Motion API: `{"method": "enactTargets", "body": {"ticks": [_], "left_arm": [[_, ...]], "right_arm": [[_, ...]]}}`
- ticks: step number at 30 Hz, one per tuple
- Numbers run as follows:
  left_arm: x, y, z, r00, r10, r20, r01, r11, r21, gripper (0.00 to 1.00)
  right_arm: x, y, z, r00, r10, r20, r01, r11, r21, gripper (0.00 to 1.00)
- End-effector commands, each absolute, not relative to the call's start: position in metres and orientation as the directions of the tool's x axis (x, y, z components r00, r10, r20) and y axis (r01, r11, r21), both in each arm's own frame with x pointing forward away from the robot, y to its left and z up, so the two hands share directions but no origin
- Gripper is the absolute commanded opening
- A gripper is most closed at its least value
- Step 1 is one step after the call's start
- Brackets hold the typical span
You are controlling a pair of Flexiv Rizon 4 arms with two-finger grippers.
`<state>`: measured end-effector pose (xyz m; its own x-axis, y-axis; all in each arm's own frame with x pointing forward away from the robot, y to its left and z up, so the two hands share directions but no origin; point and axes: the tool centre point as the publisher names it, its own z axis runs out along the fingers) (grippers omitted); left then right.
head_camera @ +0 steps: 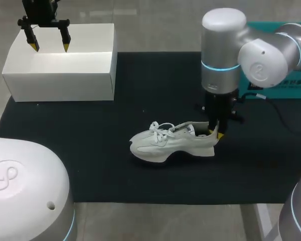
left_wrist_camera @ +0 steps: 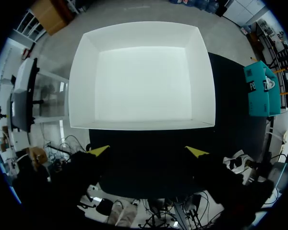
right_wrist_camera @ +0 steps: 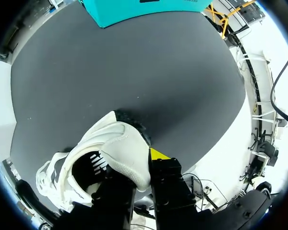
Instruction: Take the shoe out of the shoebox, open the shoe tongue, remove and reinsert the insole, then place the shoe into the shoebox
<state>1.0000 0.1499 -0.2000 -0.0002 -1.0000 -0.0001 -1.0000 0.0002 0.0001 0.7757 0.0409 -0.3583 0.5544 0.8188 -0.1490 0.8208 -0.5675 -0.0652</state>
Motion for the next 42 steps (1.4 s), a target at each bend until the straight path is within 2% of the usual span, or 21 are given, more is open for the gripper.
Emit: {"method": "enactTargets", "body": {"ticks": [1, 5, 13, 26, 42], "left_arm": [[1.0, 0.15, -0.2, 0.0, -1.0, 0.0, -1.0, 0.0, 0.0, 1.0], [1.0, 0.15, -0.2, 0.0, -1.0, 0.0, -1.0, 0.0, 0.0, 1.0], [1.0, 0.15, -0.2, 0.0, -1.0, 0.0, -1.0, 0.0, 0.0, 1.0], [1.0, 0.15, -0.2, 0.0, -1.0, 0.0, -1.0, 0.0, 0.0, 1.0], [1.0, 0.15, -0.2, 0.0, -1.0, 0.0, -1.0, 0.0, 0.0, 1.0]], "right_arm": [[0.776, 0.044, -0.358, 0.985, 0.037, -0.17, 0.055, -0.993, 0.102, 0.0], [0.776, 0.042, -0.356, 0.984, -0.02, -0.179, 0.005, -0.991, 0.136, 0.0], [0.776, 0.033, -0.358, 0.988, -0.09, -0.127, -0.074, -0.989, 0.127, 0.0], [0.781, 0.029, -0.356, 0.988, -0.116, -0.1, -0.105, -0.988, 0.11, 0.0], [0.797, 0.04, -0.383, 0.982, -0.127, -0.142, -0.114, -0.989, 0.095, 0.0]]}}
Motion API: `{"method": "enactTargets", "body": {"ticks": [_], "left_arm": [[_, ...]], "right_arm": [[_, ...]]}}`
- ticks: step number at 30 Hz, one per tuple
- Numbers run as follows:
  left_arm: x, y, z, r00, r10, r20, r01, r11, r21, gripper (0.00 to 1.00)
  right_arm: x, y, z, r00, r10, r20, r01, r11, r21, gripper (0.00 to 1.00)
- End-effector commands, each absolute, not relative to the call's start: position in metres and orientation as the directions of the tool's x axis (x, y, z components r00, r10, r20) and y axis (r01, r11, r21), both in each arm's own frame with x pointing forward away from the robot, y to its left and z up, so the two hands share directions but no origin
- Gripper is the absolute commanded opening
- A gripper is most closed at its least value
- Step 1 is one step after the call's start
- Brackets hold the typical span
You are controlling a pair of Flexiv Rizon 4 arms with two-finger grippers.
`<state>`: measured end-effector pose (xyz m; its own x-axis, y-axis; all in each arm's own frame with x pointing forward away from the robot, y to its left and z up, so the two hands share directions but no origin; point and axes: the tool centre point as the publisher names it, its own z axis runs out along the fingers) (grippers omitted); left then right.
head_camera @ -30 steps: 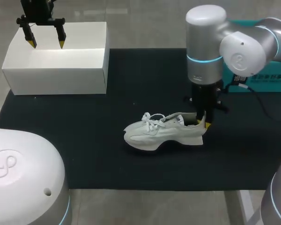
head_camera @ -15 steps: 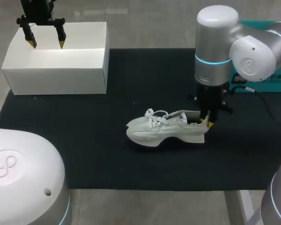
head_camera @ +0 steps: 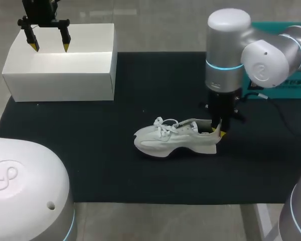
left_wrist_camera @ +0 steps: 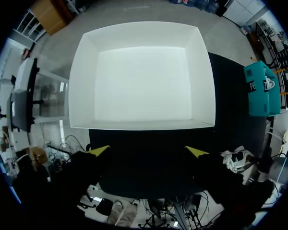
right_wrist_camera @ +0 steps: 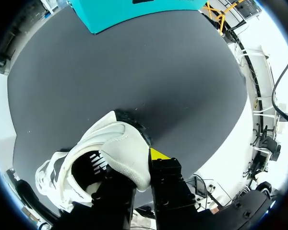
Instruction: Take the shoe out of the shoebox, open the shoe tongue, remove and reinsert the insole, then place the shoe into the shoebox
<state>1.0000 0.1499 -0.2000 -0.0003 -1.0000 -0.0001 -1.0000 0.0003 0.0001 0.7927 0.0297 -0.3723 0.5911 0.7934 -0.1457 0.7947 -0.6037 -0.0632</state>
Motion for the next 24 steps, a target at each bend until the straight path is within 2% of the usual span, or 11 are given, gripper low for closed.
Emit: {"method": "enactTargets", "body": {"ticks": [1, 2, 3, 4, 5, 20, 24], "left_arm": [[1.0, 0.15, -0.2, 0.0, -1.0, 0.0, -1.0, 0.0, 0.0, 1.0], [1.0, 0.15, -0.2, 0.0, -1.0, 0.0, -1.0, 0.0, 0.0, 1.0], [1.0, 0.15, -0.2, 0.0, -1.0, 0.0, -1.0, 0.0, 0.0, 1.0], [1.0, 0.15, -0.2, 0.0, -1.0, 0.0, -1.0, 0.0, 0.0, 1.0], [1.0, 0.15, -0.2, 0.0, -1.0, 0.0, -1.0, 0.0, 0.0, 1.0], [1.0, 0.15, -0.2, 0.0, -1.0, 0.0, -1.0, 0.0, 0.0, 1.0], [1.0, 0.15, -0.2, 0.0, -1.0, 0.0, -1.0, 0.0, 0.0, 1.0]], "right_arm": [[0.797, 0.04, -0.384, 0.981, -0.129, -0.143, -0.117, -0.989, 0.092, 0.0], [0.797, 0.04, -0.384, 0.98, -0.132, -0.147, -0.119, -0.989, 0.089, 0.0], [0.797, 0.04, -0.384, 0.979, -0.135, -0.15, -0.122, -0.988, 0.089, 0.15], [0.797, 0.041, -0.383, 0.979, -0.138, -0.151, -0.126, -0.988, 0.089, 0.63], [0.796, 0.041, -0.38, 0.978, -0.141, -0.152, -0.129, -0.988, 0.088, 1.0], [0.785, 0.04, -0.308, 0.989, -0.118, -0.093, -0.107, -0.988, 0.115, 1.0], [0.792, 0.04, -0.289, 0.999, 0.028, -0.044, 0.033, -0.995, 0.097, 1.0]]}}
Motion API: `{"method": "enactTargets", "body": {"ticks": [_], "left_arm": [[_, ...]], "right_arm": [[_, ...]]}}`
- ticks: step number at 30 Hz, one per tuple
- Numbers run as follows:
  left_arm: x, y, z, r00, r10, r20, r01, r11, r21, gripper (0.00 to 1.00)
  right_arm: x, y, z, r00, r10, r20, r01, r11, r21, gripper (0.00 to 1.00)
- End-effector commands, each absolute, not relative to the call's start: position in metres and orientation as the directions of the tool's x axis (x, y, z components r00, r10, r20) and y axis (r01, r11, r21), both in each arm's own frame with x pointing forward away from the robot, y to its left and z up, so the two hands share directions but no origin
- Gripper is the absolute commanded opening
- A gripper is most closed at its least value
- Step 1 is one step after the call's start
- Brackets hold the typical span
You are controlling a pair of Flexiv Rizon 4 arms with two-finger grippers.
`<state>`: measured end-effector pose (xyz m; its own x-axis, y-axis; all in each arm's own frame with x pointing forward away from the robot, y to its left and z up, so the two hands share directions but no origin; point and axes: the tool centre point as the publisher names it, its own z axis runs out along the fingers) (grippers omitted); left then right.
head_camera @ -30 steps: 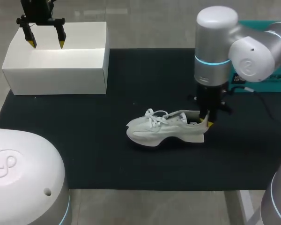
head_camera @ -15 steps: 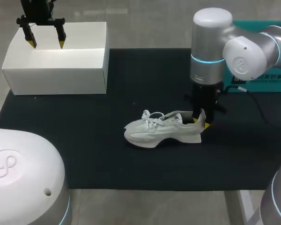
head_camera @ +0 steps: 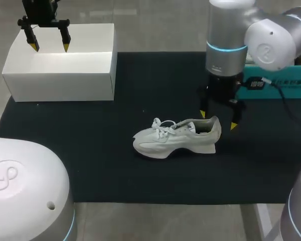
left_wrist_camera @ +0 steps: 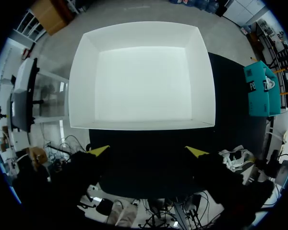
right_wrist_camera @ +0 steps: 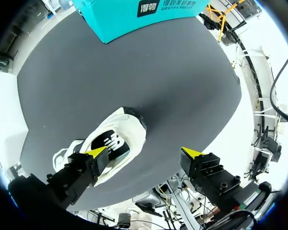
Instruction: Take the shoe out of the shoebox, open the shoe tongue, remove and reinsert the insole, then place the shoe into the shoebox
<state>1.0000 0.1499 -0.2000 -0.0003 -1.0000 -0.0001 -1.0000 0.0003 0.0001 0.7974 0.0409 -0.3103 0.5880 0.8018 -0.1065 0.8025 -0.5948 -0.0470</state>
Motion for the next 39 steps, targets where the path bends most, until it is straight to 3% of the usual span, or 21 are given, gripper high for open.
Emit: {"method": "enactTargets", "body": {"ticks": [1, 8, 14, 17, 22, 34, 36, 39], "left_arm": [[1.0, 0.15, -0.2, 0.0, -1.0, 0.0, -1.0, 0.0, 0.0, 1.0], [1.0, 0.15, -0.2, 0.0, -1.0, 0.0, -1.0, 0.0, 0.0, 1.0], [1.0, 0.15, -0.2, 0.0, -1.0, 0.0, -1.0, 0.0, 0.0, 1.0], [1.0, 0.15, -0.2, 0.0, -1.0, 0.0, -1.0, 0.0, 0.0, 1.0], [1.0, 0.15, -0.2, 0.0, -1.0, 0.0, -1.0, 0.0, 0.0, 1.0], [1.0, 0.15, -0.2, 0.0, -1.0, 0.0, -1.0, 0.0, 0.0, 1.0], [1.0, 0.15, -0.2, 0.0, -1.0, 0.0, -1.0, 0.0, 0.0, 1.0], [1.0, 0.15, -0.2, 0.0, -1.0, 0.0, -1.0, 0.0, 0.0, 1.0]], "right_arm": [[0.794, 0.04, -0.285, 0.997, 0.073, -0.035, 0.076, -0.993, 0.096, 1.0], [0.81, 0.04, -0.261, 0.878, 0.475, 0.059, 0.468, -0.878, 0.103, 1.0], [0.817, 0.046, -0.247, 0.587, 0.809, 0.037, 0.802, -0.587, 0.112, 1.0], [0.819, 0.045, -0.244, 0.446, 0.894, 0.047, 0.89, -0.449, 0.077, 1.0], [0.821, 0.039, -0.238, 0.245, 0.969, 0.016, 0.969, -0.245, 0.016, 1.0], [0.821, 0.039, -0.238, 0.245, 0.969, 0.016, 0.969, -0.245, 0.016, 1.0], [0.838, 0.042, -0.238, 0.001, 1.0, -0.015, 0.999, 0.0, 0.032, 1.0], [0.853, 0.053, -0.204, -0.343, 0.918, -0.197, 0.925, 0.366, 0.097, 1.0]]}}
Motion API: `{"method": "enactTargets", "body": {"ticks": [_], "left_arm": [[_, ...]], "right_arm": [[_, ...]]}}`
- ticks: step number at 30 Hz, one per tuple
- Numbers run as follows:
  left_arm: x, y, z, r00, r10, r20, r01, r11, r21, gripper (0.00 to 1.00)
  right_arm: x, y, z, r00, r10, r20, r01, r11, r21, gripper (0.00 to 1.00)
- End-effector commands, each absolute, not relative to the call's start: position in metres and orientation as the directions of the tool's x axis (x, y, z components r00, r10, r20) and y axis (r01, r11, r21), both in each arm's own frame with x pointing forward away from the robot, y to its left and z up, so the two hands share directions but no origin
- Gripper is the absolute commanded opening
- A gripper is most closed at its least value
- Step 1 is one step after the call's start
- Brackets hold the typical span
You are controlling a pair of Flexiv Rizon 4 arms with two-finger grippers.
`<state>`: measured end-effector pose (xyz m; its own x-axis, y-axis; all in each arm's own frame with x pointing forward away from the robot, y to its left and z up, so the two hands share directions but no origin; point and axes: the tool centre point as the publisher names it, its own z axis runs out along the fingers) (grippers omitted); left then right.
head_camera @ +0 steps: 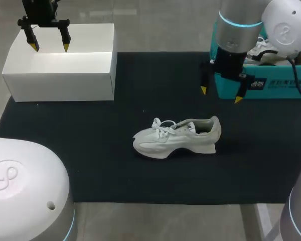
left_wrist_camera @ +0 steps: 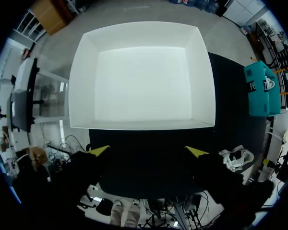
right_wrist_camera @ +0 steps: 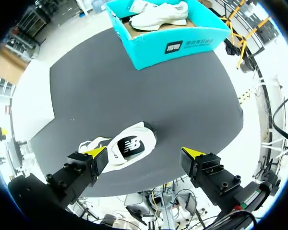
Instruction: Take the shoe out of the shoebox, open the shoe tongue, remove and reinsert the insole, then place the shoe into the shoebox
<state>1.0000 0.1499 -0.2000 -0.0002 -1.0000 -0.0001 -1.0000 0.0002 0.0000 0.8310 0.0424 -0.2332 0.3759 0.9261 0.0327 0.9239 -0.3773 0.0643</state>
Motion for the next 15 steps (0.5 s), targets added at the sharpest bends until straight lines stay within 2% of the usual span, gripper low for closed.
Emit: {"method": "enactTargets", "body": {"ticks": [1, 3, 5, 10, 15], "left_arm": [[1.0, 0.15, -0.2, 0.0, -1.0, 0.0, -1.0, 0.0, 0.0, 1.0], [1.0, 0.15, -0.2, 0.0, -1.0, 0.0, -1.0, 0.0, 0.0, 1.0], [1.0, 0.15, -0.2, 0.0, -1.0, 0.0, -1.0, 0.0, 0.0, 1.0], [1.0, 0.15, -0.2, 0.0, -1.0, 0.0, -1.0, 0.0, 0.0, 1.0], [1.0, 0.15, -0.2, 0.0, -1.0, 0.0, -1.0, 0.0, 0.0, 1.0]], "right_arm": [[0.856, 0.055, -0.193, -0.432, 0.875, -0.219, 0.88, 0.463, 0.111, 1.0], [0.858, 0.059, -0.179, -0.596, 0.757, -0.268, 0.758, 0.64, 0.122, 1.0], [0.858, 0.059, -0.176, -0.678, 0.685, -0.266, 0.679, 0.722, 0.131, 1.0], [0.849, 0.063, -0.197, -0.797, 0.545, -0.259, 0.544, 0.835, 0.083, 1.0], [0.831, 0.06, -0.214, -0.865, 0.416, -0.278, 0.383, 0.908, 0.167, 1.0]]}}
